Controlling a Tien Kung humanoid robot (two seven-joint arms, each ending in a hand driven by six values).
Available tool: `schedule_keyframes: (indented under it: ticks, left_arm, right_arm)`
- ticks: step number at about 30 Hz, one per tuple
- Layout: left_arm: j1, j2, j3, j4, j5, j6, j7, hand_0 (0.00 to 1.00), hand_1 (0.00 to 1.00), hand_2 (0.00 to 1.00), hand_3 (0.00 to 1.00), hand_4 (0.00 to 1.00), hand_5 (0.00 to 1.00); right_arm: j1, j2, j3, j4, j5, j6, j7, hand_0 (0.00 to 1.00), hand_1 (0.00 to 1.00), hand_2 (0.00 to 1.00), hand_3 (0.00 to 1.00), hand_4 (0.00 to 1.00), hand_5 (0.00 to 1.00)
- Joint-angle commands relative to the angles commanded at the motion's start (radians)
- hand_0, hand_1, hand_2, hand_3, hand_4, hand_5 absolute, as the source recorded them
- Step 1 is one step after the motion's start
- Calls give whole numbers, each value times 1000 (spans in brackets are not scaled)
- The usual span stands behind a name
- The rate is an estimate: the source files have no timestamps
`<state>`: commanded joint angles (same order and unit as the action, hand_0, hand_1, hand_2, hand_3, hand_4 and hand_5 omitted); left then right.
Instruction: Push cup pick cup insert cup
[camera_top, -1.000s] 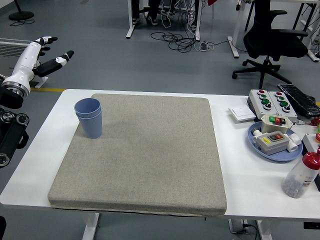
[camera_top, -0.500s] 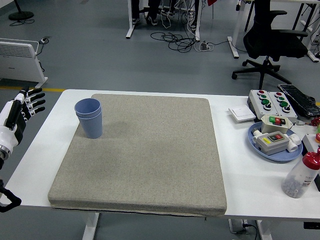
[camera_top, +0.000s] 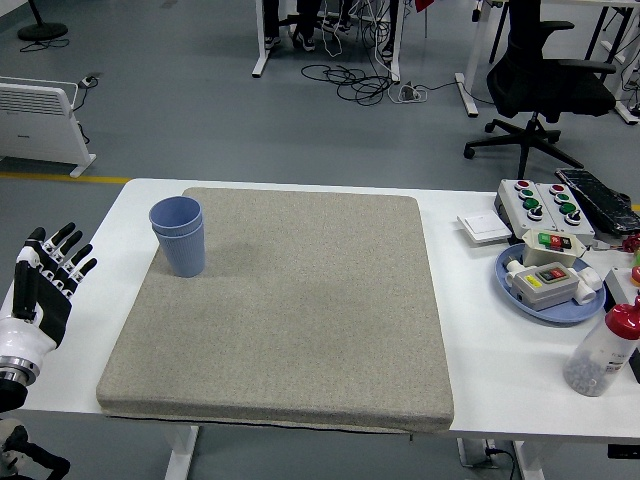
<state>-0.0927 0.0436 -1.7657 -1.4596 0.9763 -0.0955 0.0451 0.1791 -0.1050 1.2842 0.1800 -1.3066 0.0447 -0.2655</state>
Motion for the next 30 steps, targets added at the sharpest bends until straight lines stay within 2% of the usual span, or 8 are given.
schedule_keyframes:
  ticks: [5, 6, 12, 30]
  left_arm:
    - [1, -2, 16, 0, -8, -3, 1, 902, 935, 972, 902, 614, 998]
    - [0, -3, 19, 1, -6, -3, 0, 926, 963, 998, 952, 615, 998]
    - [-4, -9, 29, 7, 9, -1, -2, 940, 972, 998, 974, 618, 998]
    - [-10, -16, 30, 25, 26, 8, -2, 943, 975, 998, 979, 617, 998]
  right_arm:
    - [3, -2, -1, 0, 2, 0, 0, 723, 659, 659, 581, 91, 540]
    - [4, -2, -1, 0, 1, 0, 0, 723, 658, 659, 581, 91, 541]
    - [5, -4, -1, 0, -1, 0, -1, 723, 658, 659, 581, 92, 541]
    - [9, -5, 0, 0, -3, -3, -1, 723, 660, 667, 582, 93, 540]
